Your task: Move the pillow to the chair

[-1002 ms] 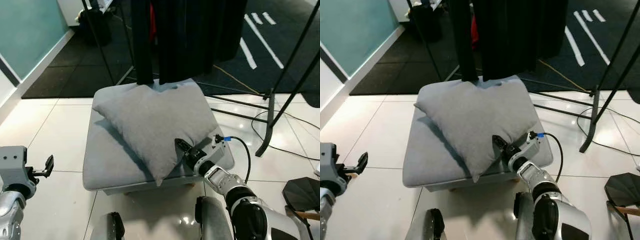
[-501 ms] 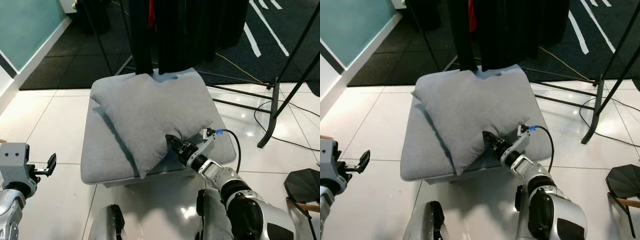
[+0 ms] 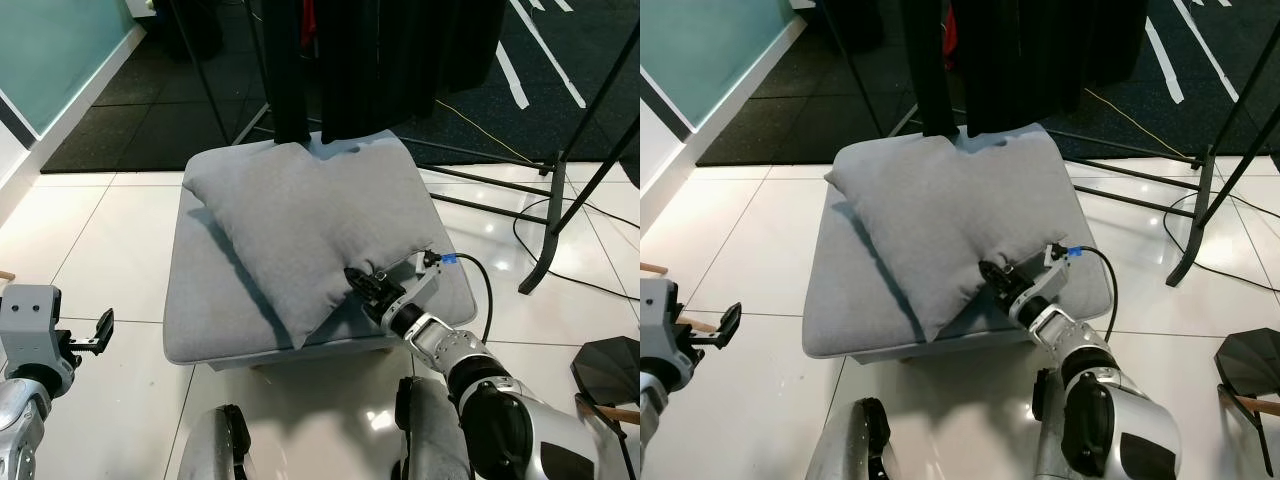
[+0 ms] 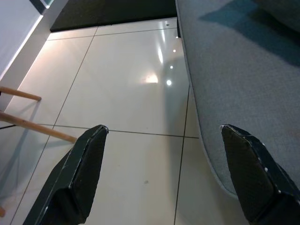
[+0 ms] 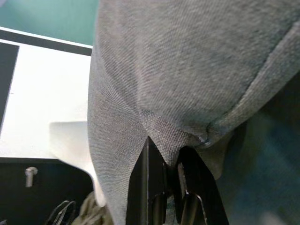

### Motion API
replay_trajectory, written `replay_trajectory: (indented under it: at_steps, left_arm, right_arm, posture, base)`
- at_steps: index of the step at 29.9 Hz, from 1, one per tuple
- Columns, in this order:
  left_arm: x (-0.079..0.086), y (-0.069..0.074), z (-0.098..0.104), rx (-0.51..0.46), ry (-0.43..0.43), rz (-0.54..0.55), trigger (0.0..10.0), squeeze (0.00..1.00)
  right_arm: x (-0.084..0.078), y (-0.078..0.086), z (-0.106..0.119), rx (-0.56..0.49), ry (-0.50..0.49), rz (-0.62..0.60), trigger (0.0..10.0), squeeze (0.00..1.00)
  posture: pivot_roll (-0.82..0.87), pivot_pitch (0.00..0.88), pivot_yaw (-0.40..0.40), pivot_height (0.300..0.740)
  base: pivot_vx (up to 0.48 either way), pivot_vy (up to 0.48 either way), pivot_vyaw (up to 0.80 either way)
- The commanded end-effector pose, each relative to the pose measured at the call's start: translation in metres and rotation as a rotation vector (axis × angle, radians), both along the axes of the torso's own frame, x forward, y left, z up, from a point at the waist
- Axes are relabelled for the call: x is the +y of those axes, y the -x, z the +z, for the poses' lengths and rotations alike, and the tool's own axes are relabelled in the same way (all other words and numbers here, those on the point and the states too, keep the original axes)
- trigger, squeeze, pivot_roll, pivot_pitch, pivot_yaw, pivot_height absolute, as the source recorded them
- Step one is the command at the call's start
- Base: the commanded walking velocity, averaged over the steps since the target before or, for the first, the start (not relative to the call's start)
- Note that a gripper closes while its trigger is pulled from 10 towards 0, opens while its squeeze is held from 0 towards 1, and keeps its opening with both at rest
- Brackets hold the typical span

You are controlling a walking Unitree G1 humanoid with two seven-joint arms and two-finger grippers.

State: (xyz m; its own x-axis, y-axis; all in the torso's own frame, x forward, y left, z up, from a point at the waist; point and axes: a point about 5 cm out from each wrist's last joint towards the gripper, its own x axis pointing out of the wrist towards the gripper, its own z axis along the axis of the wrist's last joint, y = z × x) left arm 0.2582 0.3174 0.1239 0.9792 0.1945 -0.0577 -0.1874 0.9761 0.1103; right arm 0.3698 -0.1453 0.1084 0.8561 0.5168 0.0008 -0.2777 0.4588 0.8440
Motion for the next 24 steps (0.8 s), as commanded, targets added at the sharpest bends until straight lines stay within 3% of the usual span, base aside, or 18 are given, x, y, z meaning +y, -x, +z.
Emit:
replay_trajectory:
  at_steps: [1,5,8,11,14,24]
  left_arm:
    - [0.000,0.003,-0.006,0.018,0.012,0.017,10.0,0.00]
    - [-0.004,-0.005,-0.006,-0.005,0.037,0.028,10.0,0.00]
    - [-0.010,-0.012,-0.009,-0.017,0.060,0.034,10.0,0.00]
    - [-0.013,-0.016,-0.010,-0.018,0.068,0.037,10.0,0.00]
    - [-0.024,-0.029,-0.017,-0.010,0.103,0.044,10.0,0.00]
    - [-0.036,-0.047,-0.019,-0.002,0.138,0.052,10.0,0.00]
  right_arm:
    - [-0.001,-0.006,0.010,-0.046,0.022,-0.020,0.0,0.00]
    - [-0.013,-0.016,0.035,-0.140,0.065,-0.038,0.0,0.00]
    - [-0.021,-0.022,0.059,-0.243,0.039,-0.046,0.0,0.00]
    - [-0.023,-0.023,0.064,-0.266,0.056,-0.045,0.0,0.00]
    - [-0.029,-0.024,0.069,-0.293,0.121,-0.045,0.0,0.00]
    - [-0.036,-0.024,0.078,-0.343,0.161,-0.032,0.0,0.00]
  posture:
    - [0.02,0.312,0.094,0.466]
    - [-0.02,0.280,0.075,0.466]
    - [-0.06,0.247,0.060,0.476]
    - [-0.08,0.224,0.052,0.481]
    - [-0.12,0.169,0.035,0.496]
    - [-0.16,0.109,0.021,0.526]
  base:
    - [0.000,0.000,0.00]
    - [0.000,0.000,0.00]
    - [0.000,0.000,0.00]
    - [0.000,0.000,0.00]
    - [0.000,0.000,0.00]
    - [0.000,0.000,0.00]
